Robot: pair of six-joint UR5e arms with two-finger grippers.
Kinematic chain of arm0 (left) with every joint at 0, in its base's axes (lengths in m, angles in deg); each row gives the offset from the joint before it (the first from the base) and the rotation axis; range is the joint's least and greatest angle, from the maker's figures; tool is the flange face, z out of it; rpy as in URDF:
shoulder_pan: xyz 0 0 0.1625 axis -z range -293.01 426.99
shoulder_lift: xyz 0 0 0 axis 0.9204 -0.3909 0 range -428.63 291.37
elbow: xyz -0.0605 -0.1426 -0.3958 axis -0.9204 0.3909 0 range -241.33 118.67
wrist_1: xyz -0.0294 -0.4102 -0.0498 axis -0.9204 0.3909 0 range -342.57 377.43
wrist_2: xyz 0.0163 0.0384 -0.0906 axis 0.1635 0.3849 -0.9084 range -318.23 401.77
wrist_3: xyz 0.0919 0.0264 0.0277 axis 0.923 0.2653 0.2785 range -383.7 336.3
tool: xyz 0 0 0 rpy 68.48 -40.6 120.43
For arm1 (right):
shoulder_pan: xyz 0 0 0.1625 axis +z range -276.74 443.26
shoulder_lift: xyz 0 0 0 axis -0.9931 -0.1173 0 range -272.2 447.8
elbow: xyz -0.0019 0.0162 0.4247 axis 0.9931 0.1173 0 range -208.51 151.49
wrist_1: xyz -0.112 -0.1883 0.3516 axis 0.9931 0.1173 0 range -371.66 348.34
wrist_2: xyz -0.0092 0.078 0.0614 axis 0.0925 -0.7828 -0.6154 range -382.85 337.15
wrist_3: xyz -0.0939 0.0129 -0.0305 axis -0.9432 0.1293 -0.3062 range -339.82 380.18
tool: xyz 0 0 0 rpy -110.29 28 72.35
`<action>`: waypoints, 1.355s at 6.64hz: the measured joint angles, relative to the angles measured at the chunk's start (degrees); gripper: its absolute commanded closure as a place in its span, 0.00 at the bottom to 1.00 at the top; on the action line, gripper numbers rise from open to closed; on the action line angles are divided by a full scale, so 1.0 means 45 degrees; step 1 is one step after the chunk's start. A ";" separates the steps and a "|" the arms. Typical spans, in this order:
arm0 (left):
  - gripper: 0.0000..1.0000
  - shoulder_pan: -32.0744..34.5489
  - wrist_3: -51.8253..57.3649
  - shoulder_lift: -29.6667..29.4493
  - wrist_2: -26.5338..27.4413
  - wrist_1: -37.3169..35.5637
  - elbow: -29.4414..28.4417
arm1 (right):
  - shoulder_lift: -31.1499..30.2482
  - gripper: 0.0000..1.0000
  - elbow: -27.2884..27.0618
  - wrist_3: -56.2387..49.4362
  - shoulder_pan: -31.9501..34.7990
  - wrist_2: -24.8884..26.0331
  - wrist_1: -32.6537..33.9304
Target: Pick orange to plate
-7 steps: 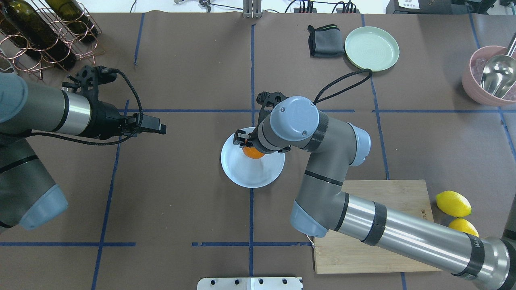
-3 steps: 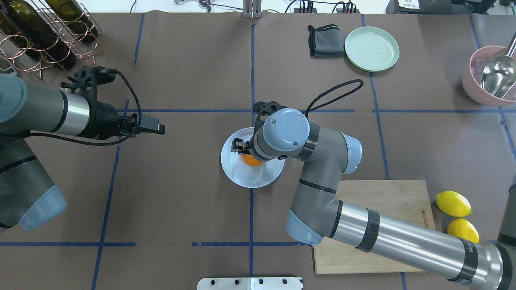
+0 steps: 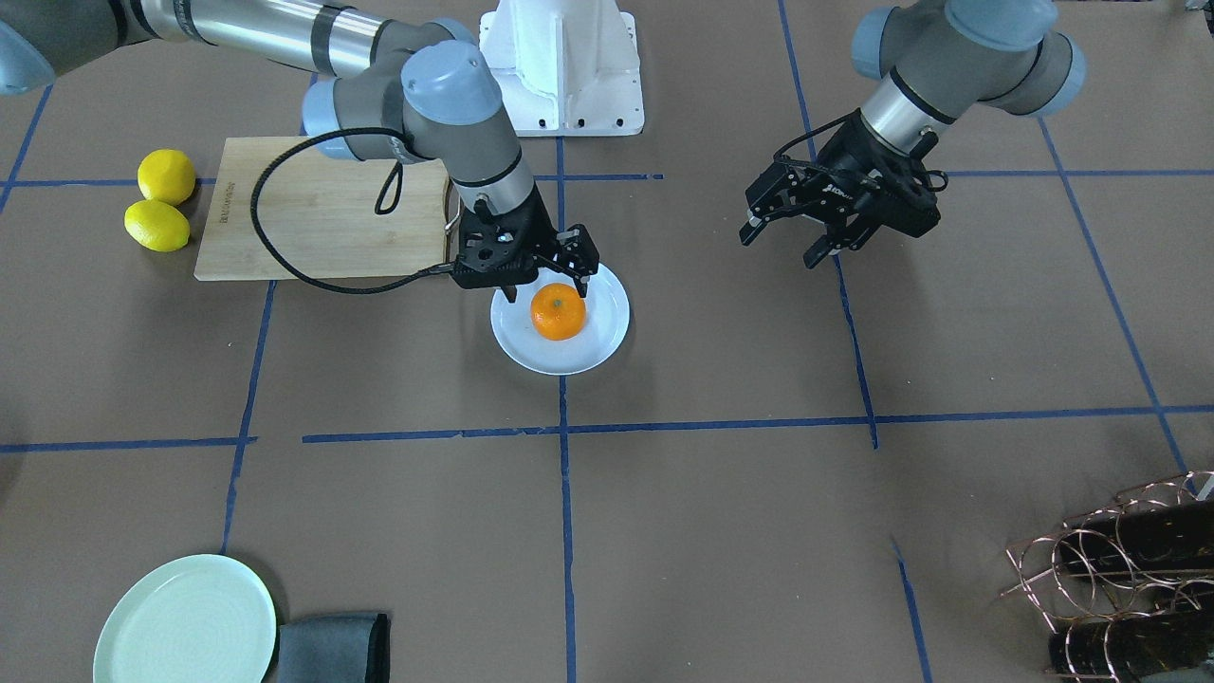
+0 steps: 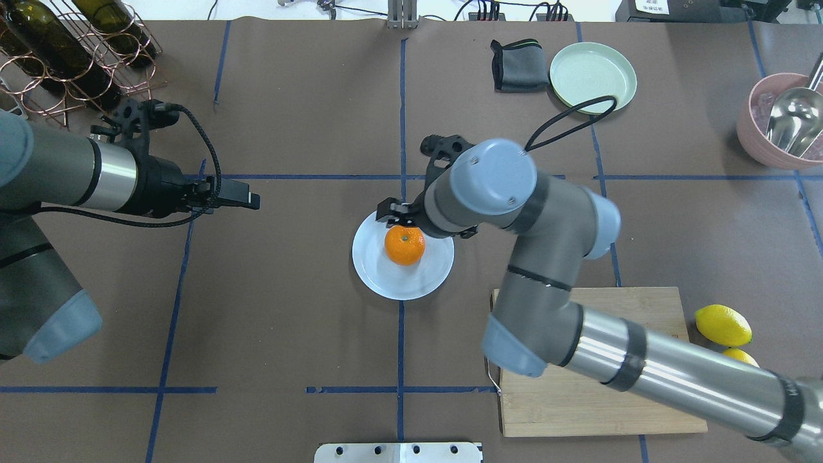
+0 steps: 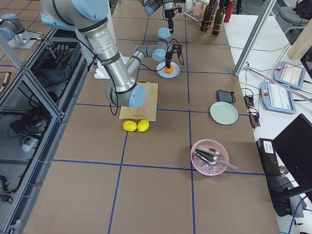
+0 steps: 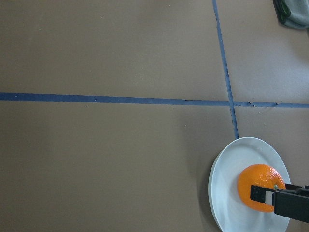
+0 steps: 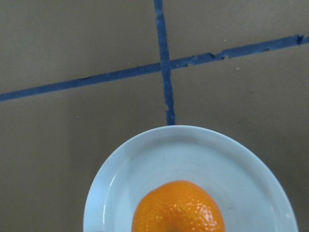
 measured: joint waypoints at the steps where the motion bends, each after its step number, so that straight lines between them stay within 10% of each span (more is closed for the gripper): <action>1: 0.00 0.0713 0.1366 0.0276 -0.0555 -0.0365 -0.0011 | -0.1519 0.00 -0.1837 -0.0376 0.1294 -0.1668 0.0400; 5: 0.00 0.4648 1.0089 0.2854 -0.1560 -0.1639 -0.0374 | -0.7528 0.00 -0.2786 -1.0647 0.7588 -0.5659 0.0991; 9: 0.00 0.9301 1.7103 0.3087 -0.3456 -0.7122 -0.1310 | -0.8552 0.00 -0.1593 -2.0475 1.2423 -0.6067 0.5085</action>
